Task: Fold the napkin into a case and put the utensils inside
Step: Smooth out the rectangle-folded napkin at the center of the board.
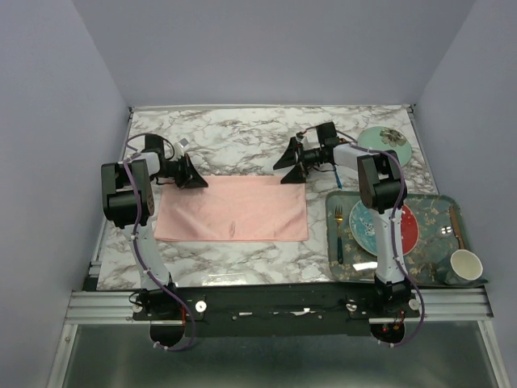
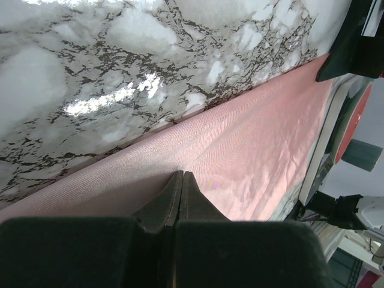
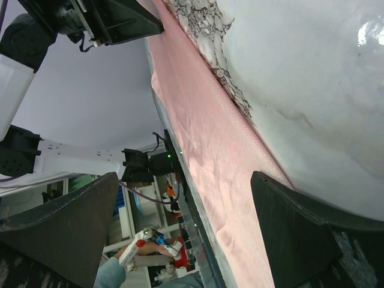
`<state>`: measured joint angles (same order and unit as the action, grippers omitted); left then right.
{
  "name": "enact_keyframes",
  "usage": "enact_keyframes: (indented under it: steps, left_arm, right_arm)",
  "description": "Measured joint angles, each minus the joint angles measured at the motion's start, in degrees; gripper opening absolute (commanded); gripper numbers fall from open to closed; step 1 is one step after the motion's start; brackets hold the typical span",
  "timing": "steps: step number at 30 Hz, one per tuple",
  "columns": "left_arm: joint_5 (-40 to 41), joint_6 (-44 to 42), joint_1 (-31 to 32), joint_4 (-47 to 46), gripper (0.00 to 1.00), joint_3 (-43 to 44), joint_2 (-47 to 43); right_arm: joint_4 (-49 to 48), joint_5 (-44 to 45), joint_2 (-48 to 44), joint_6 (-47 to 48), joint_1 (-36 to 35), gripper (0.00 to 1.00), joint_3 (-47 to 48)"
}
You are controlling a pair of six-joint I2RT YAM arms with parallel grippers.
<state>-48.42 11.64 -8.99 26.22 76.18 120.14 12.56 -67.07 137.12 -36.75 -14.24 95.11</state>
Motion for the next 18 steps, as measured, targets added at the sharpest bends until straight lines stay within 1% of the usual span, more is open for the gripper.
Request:
enact_keyframes:
  steps: [1, 2, 3, 5, 6, 8, 9, 12, 14, 15, 16, 17, 18]
  left_arm:
    - [-0.1, 0.0, 0.0, -0.1, 0.18, 0.0, 0.0]
    - [-0.2, 0.2, 0.0, -0.4, 0.27, 0.0, 0.0]
    - [-0.2, 0.3, 0.0, -0.7, 0.42, 0.0, 0.0]
    - [-0.8, 0.9, 0.0, -1.7, 0.51, 0.0, -0.1]
    - [-1.6, 1.4, 0.2, -1.7, 0.6, 0.3, -0.4]
    - [-1.6, 1.7, 0.6, -1.9, 0.66, 1.2, -1.2]
    - [-1.6, 2.1, 1.1, -2.1, 0.68, 2.1, -2.0]
    - [-1.6, 2.7, 3.1, -2.9, 0.68, 5.2, -4.3]
    - [-1.9, 3.3, 4.8, -4.0, 0.65, 7.5, -5.6]
    - [-2.2, 3.9, 5.7, -4.6, 0.63, 8.5, -5.8]
    - [-2.5, 4.2, 6.5, -5.4, 0.56, 9.2, -5.9]
    - [-2.8, 5.1, 7.3, -6.4, 0.52, 9.8, -5.9]
    - [-3.5, 6.2, 8.1, -7.7, 0.49, 10.2, -5.7]
  right_arm:
    - [0.8, 0.0, 0.0, 0.4, 0.0, 1.0, 0.3]
    - [1.2, 0.0, 0.0, 0.5, 0.0, 1.0, 0.5]
    - [1.8, 0.0, 0.0, 0.7, 0.0, 1.0, 0.8]
    - [3.2, -0.2, 0.0, 1.3, -0.2, 1.0, 1.7]
    - [3.7, -0.3, 0.0, 1.5, -0.5, 1.0, 2.0]
    - [4.0, -0.9, -0.1, 1.9, -1.0, 1.0, 2.8]
    - [4.1, -1.2, -0.2, 2.1, -1.3, 1.0, 3.0]
    - [4.5, -1.6, -2.4, 2.8, -2.8, 0.96, 3.1]
    - [4.7, -1.6, -4.4, 3.3, -3.4, 0.9, 3.1]
    - [4.8, -1.2, -5.6, 3.8, -3.7, 0.86, 3.1]
    - [5.0, -0.9, -6.6, 4.1, -4.1, 0.81, 3.1]
    - [5.8, -0.1, -7.6, 5.1, -4.3, 0.69, 3.1]
    - [7.0, 1.0, -8.4, 6.2, -4.5, 0.63, 3.4]
